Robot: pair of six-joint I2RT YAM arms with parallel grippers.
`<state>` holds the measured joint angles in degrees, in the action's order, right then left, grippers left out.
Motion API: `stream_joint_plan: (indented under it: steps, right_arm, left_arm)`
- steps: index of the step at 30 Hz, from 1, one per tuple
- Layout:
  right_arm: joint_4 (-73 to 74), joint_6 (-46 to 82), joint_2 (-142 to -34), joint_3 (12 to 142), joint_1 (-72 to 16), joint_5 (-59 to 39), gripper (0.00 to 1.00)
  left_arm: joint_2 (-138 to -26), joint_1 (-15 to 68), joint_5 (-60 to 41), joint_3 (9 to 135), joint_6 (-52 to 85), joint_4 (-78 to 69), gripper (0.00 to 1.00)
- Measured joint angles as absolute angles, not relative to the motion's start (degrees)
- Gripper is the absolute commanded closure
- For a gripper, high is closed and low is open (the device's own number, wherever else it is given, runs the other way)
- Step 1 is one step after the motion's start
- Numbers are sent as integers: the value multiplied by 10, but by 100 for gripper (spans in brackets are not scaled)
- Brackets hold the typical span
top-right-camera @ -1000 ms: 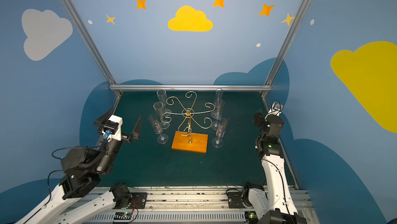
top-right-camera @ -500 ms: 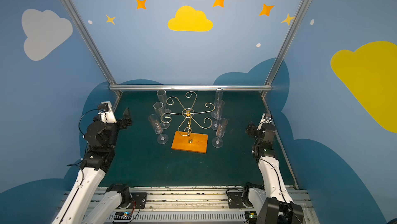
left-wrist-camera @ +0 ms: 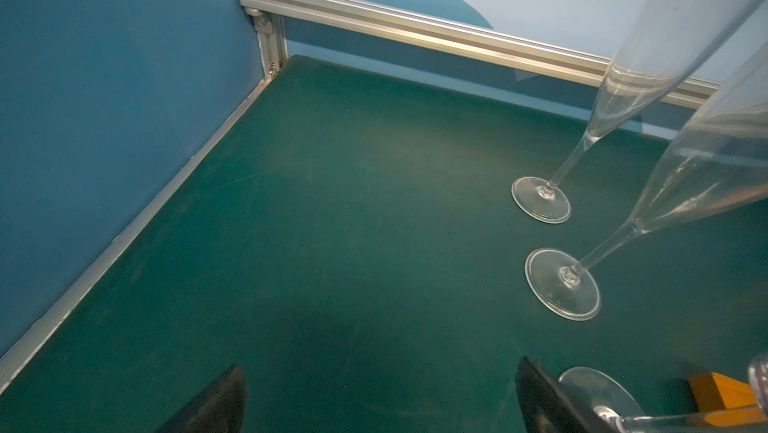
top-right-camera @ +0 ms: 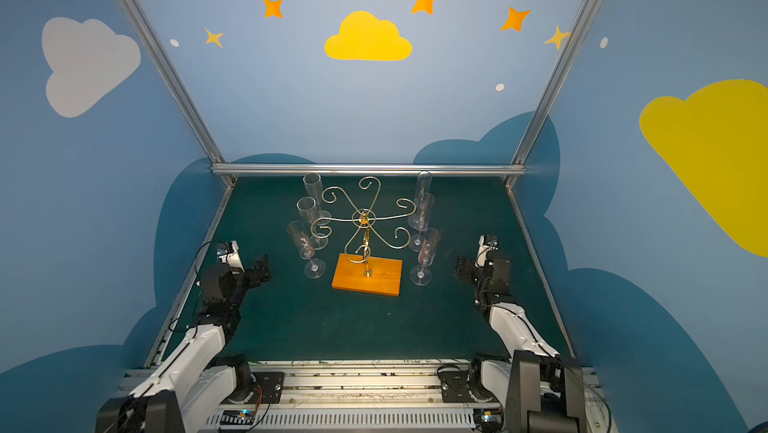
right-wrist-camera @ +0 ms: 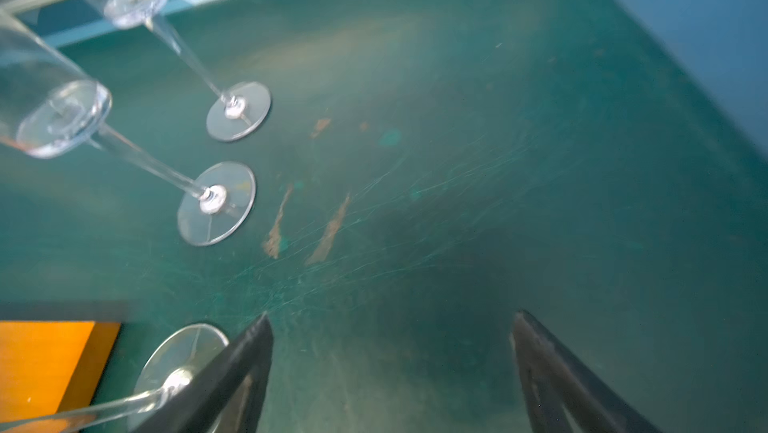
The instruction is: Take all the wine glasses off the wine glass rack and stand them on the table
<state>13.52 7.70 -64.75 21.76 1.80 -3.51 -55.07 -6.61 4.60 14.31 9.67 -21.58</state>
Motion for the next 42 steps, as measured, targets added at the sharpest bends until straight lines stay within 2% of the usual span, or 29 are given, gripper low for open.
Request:
stream_joint_plan:
  steps: [9,10,11,15,19,21,24,27,42]
  right_arm:
    - [207,75,-719,245,1,3,12]
    - [227,75,-730,243,1,8,4]
    - [261,74,-747,238,1,12,1]
    - [377,55,-846,220,0,22,1]
    - [336,56,-854,238,-10,39,1]
    - [318,57,-846,262,-15,50,1]
    - [309,60,-835,282,-19,61,1]
    - [297,65,-833,287,-19,68,1]
    - [270,71,-833,287,-20,79,1]
  left_arm:
    - [-686,-50,23,126,106,-363,1]
    - [-695,-46,22,130,100,-370,1]
    - [-704,-42,21,136,93,-376,1]
    - [-751,-33,21,155,63,-433,1]
    - [-852,-32,20,153,48,-533,1]
    - [-892,-31,16,162,41,-536,1]
    - [-896,-28,12,203,33,-482,1]
    - [-891,-25,12,227,28,-493,0]
    - [-885,-23,12,230,25,-455,0]
